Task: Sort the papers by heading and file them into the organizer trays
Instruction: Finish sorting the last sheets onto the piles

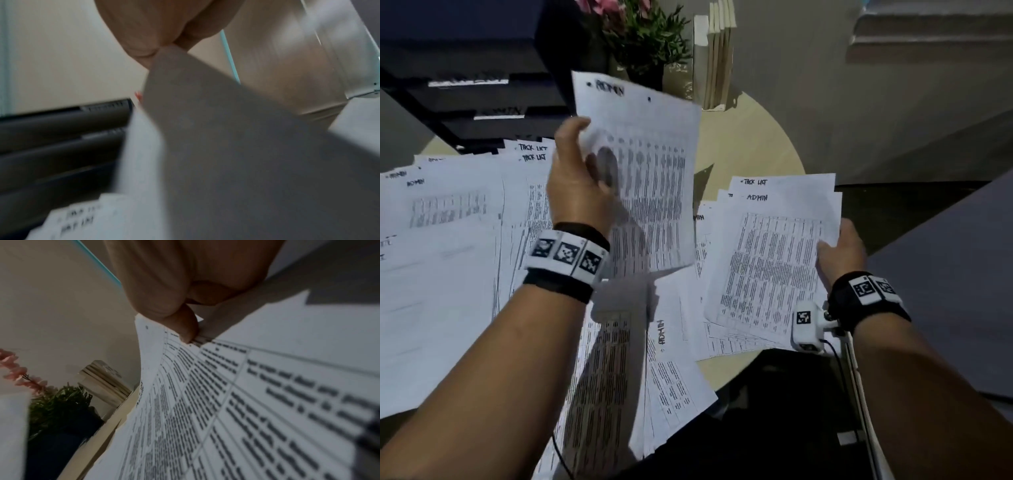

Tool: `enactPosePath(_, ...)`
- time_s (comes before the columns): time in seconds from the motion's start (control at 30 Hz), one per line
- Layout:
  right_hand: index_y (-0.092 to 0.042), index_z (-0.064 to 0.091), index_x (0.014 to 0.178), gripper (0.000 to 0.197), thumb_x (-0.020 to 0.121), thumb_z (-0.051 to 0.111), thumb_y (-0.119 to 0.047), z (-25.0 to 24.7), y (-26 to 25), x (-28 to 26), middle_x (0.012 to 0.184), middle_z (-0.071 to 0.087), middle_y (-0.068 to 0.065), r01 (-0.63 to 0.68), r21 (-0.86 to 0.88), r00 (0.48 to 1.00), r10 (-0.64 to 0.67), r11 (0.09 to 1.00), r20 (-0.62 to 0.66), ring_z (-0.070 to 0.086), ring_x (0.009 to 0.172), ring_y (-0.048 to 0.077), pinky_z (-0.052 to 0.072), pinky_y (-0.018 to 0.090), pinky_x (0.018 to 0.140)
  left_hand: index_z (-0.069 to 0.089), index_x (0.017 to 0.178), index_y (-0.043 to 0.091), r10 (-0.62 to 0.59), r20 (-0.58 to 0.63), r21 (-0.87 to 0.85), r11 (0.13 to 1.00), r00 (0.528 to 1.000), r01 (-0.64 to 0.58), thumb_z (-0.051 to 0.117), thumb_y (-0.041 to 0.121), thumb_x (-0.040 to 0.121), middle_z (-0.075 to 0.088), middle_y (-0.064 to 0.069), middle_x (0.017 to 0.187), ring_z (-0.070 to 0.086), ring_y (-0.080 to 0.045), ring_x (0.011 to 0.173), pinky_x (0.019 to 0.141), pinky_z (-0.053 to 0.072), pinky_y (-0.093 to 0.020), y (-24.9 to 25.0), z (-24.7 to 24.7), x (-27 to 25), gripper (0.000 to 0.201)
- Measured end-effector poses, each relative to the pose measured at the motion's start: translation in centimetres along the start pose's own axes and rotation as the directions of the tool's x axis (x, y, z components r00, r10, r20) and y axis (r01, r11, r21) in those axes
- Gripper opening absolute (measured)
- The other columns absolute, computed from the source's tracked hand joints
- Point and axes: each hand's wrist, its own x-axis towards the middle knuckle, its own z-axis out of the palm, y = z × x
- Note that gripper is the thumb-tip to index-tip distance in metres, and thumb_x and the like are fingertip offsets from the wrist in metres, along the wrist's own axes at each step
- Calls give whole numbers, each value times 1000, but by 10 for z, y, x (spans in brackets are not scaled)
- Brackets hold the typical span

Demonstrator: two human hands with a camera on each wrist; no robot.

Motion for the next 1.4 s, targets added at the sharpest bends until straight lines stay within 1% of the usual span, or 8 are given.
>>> enactPosePath(0.17,-9,52,124,30,96,50,-1,-2,-8,0,111,57,3,19,-4,998,-19,1000,59,53,99,18,38,24,82,70,91,28,-38,40,-273,961,998,47,50,1,82,69,-1,100,61,-2,89,92,50,-23,-4,-16,34,35)
enactPosePath(0.3,-13,52,130,36,96,52,-3,13,-5,-5,117,60,1,1,62,984,-12,998,178,58,106,20,44,29,91,66,110,33,-254,449,-143,926,857,349,72,5,83,65,11,117,64,-13,86,92,55,-41,-14,13,-6,39)
enactPosePath(0.53,-14,54,128,37,101,45,-37,29,7,-6,124,60,3,-206,112,927,157,972,341,58,113,25,44,40,101,37,149,18,-312,728,217,949,610,227,67,9,91,34,-6,152,36,-25,141,115,30,-35,-27,68,-94,67)
enactPosePath(0.73,-14,55,124,33,92,54,-6,32,13,-9,115,63,6,-138,-52,945,147,989,293,61,101,27,50,35,88,12,156,25,-285,711,31,926,643,377,53,9,98,30,-5,158,39,-20,138,107,37,-33,-18,84,-115,73)
enactPosePath(0.83,-16,58,108,31,86,51,5,23,18,-5,109,66,9,-180,42,969,170,983,178,62,94,27,50,30,77,34,147,8,-427,537,175,900,728,399,57,8,94,46,-17,143,53,-25,122,91,42,-24,-35,83,-97,58)
enactPosePath(0.93,-9,56,110,31,86,50,11,15,17,-5,104,64,12,-211,82,968,196,974,159,58,85,25,48,21,64,50,128,2,-500,537,426,856,680,293,70,19,87,48,-19,132,55,-35,111,84,44,-32,-50,86,-89,49)
enactPosePath(1.1,-9,56,105,35,79,46,13,18,25,-3,106,62,25,-260,79,958,247,962,143,63,95,41,54,50,83,54,116,-2,-574,514,451,813,637,369,68,18,85,57,-17,111,60,-34,98,66,39,-29,-50,98,-89,39)
enactPosePath(1.4,-7,58,113,41,82,45,17,15,29,-3,109,64,22,-262,120,957,241,958,161,64,98,36,54,41,83,56,128,15,-583,523,442,810,622,386,68,13,81,51,-12,130,61,-29,107,88,50,-31,-47,113,-91,49)
